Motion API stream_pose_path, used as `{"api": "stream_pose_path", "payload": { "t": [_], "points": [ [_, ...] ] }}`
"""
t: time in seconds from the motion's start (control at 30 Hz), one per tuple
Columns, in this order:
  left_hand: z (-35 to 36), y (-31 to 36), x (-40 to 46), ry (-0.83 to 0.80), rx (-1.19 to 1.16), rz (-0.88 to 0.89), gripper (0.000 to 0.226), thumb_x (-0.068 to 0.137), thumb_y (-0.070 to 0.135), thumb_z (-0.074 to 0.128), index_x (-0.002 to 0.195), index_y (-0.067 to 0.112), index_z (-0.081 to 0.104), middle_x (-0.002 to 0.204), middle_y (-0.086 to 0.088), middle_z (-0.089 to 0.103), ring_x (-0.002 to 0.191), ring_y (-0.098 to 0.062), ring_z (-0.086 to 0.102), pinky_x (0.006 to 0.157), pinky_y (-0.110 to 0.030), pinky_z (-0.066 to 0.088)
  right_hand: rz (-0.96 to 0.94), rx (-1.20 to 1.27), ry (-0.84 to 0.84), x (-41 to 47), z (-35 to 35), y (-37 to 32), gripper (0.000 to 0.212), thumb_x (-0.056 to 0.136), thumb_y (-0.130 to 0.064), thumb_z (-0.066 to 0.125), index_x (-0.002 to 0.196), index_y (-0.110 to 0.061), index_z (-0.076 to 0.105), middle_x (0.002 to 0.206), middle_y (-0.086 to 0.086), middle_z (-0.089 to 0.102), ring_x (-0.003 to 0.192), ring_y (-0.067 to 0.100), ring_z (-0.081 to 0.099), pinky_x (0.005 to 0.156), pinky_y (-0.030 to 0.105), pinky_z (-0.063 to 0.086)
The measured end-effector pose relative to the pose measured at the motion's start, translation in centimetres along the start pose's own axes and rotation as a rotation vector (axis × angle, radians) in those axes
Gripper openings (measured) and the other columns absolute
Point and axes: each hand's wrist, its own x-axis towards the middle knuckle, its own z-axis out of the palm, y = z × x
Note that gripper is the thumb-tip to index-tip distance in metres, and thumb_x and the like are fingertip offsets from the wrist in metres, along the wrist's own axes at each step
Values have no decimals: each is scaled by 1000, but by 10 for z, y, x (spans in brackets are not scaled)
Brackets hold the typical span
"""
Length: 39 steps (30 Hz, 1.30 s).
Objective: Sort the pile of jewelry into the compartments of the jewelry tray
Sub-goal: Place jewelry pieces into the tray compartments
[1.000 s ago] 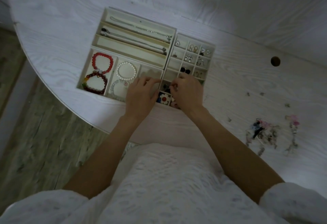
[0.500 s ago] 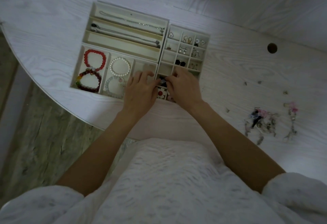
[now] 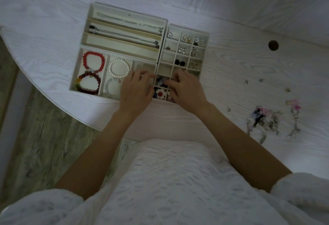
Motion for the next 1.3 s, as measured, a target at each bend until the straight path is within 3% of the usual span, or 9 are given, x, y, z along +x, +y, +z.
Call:
{"api": "stream_pose_path", "payload": {
  "t": [0.2, 0.43, 0.6, 0.67, 0.77, 0.87, 1.03, 1.23, 1.3],
  "points": [
    [-1, 1, -1, -42, -24, -20, 26, 83, 11, 63, 109, 9, 64, 101, -6, 66, 92, -27, 57, 78, -35, 42, 17, -64, -5, 4, 2, -5, 18, 81, -13, 57, 95, -11, 68, 81, 8, 48, 72, 22, 46, 63, 27, 23],
    [0, 1, -3, -29, -35, -19, 26, 84, 11, 65, 110, 10, 64, 103, -7, 65, 92, -26, 56, 80, -29, 39, -33, -27, -15, 5, -1, -4, 26, 86, -20, 54, 109, -20, 68, 83, 8, 48, 75, 23, 46, 64, 29, 27],
    [3, 6, 2, -73, 156, 114, 31, 83, 18, 51, 110, 20, 66, 120, -8, 58, 104, -27, 47, 80, -36, 37, -5, -53, 52, 6, -4, 0, 13, 84, -18, 61, 91, -10, 69, 81, 9, 53, 75, 26, 53, 65, 32, 38],
    [3, 7, 4, -118, 220, 156, 34, 84, 21, 46, 112, 24, 65, 126, -8, 56, 109, -27, 45, 80, -37, 35, 2, -86, 31, 12, -4, -4, 9, 79, -18, 69, 81, -9, 71, 76, 9, 54, 72, 25, 53, 63, 29, 35],
    [0, 7, 6, -163, 279, 159, 36, 84, 22, 40, 109, 24, 66, 129, -8, 54, 112, -29, 46, 82, -39, 34, 32, -165, -137, 31, -15, -13, 15, 83, -23, 67, 78, -10, 71, 79, 7, 61, 78, 24, 58, 66, 28, 32],
    [-1, 7, 4, -182, 286, 138, 36, 84, 24, 38, 103, 22, 68, 129, -8, 54, 114, -28, 44, 84, -39, 33, 31, -334, -321, 52, -25, -22, 29, 93, -15, 52, 64, -13, 49, 65, -1, 50, 62, 17, 50, 64, 27, 31],
    [0, 6, 2, -171, 260, 111, 31, 85, 25, 41, 100, 21, 67, 129, -7, 55, 110, -27, 46, 81, -38, 35, -50, -367, -402, 67, -33, -34, 17, 91, -5, 49, 78, -15, 52, 76, 2, 48, 67, 18, 46, 51, 28, 31],
    [1, 3, -3, -135, 202, 78, 31, 84, 25, 45, 102, 22, 69, 122, -8, 58, 106, -28, 49, 77, -36, 35, -48, -281, -356, 59, -27, -29, 12, 90, -8, 50, 87, -12, 60, 91, 5, 62, 74, 19, 58, 56, 26, 36],
    [1, 2, -6, -125, 180, 72, 32, 84, 24, 45, 104, 22, 70, 120, -8, 58, 106, -30, 51, 77, -37, 37, -40, -235, -310, 53, -21, -21, 14, 90, -9, 49, 86, -11, 61, 91, 5, 62, 70, 18, 54, 54, 27, 36]
  ]
}}
